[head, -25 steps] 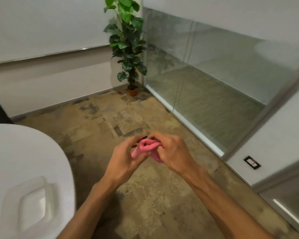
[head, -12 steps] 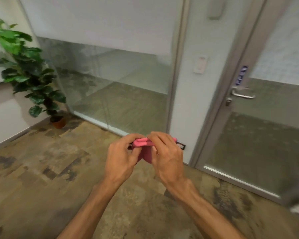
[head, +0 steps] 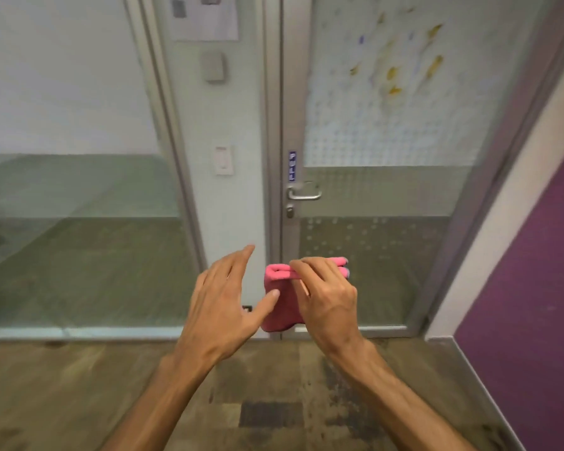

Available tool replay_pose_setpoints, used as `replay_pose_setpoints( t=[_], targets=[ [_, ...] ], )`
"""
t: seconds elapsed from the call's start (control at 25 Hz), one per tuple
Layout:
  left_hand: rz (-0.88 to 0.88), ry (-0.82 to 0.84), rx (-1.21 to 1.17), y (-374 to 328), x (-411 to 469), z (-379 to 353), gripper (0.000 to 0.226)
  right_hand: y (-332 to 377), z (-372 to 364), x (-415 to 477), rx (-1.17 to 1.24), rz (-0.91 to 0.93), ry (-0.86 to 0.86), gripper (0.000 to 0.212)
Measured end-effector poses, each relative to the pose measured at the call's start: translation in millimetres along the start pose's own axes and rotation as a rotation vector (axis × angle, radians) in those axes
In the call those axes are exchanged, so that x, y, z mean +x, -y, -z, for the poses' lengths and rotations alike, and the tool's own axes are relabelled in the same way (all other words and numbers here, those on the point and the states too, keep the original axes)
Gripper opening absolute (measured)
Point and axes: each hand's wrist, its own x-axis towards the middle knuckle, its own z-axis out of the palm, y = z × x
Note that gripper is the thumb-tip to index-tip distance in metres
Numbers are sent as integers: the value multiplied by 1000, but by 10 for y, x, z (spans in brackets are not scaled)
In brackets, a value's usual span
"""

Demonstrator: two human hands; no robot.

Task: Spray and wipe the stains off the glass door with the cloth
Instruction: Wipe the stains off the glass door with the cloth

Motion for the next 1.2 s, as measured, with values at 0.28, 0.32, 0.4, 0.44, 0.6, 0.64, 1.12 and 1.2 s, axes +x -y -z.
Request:
replay_pose_setpoints(
  t=[0.28,0.32,0.4,0.44,0.6,0.64,1.12,1.2],
  targets=[
    [-229,-52,57,-311,1151,-651,87,-1063,145,696,-239,-58,-122,9],
    [-256,-59,48,-354,1336,-727,87,-1197,154,802,-263,-60,-142,7],
    [-290,-75,26,-423,1703,-873,87,-1449,143,988,-318,-58,-173,4],
    [-301,-85,17,-451,1897,-952,87,-1578,120,1082,-349,-52,-187,4],
    [-322,-96,-18,-508,2497,-1234,86,-2041,18,1374,-424,-39,-236,7],
    [-326,-91,-29,-521,2625,-1315,86,-2162,-18,1433,-441,-42,-249,9],
    [-277,-74,44,-828,3908,-2308,87,-3717,-410,2206,-434,-52,-276,29],
    [-252,-87,61,-905,4154,-2495,87,-4030,-505,2357,-411,-20,-277,28]
  ],
)
